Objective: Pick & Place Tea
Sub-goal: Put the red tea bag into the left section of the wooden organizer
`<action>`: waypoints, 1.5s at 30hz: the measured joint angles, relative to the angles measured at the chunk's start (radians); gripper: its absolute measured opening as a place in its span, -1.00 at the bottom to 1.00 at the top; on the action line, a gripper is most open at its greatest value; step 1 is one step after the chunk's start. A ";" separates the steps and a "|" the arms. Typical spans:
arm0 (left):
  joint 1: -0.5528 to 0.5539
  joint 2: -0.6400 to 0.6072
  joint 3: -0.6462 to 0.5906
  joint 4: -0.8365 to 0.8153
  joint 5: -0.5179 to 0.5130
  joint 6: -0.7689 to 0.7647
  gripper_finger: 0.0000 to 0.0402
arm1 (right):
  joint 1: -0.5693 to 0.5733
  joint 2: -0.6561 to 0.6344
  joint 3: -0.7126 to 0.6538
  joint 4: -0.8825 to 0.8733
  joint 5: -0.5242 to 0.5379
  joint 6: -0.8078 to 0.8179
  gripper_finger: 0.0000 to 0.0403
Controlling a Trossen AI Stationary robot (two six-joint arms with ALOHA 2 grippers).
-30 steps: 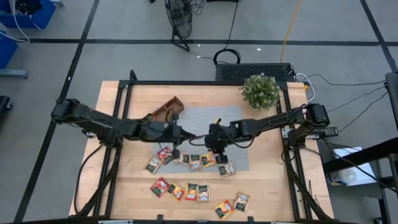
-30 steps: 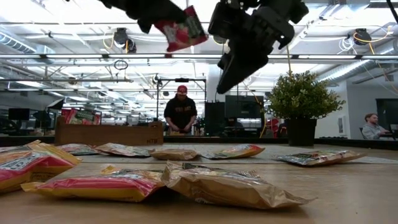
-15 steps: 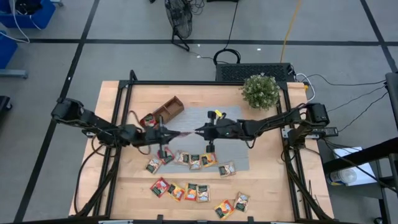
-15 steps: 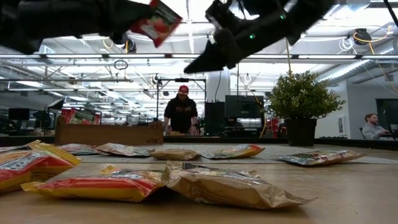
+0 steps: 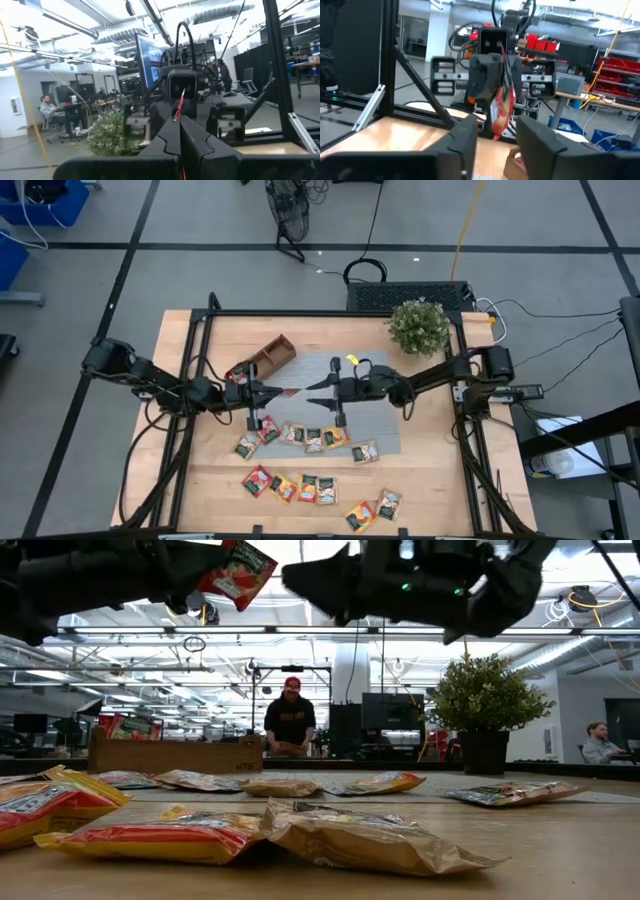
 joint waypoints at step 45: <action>0.007 0.000 0.000 -0.033 -0.034 -0.112 -0.80 | 0.004 -0.206 0.168 -0.863 0.111 -0.108 -1.00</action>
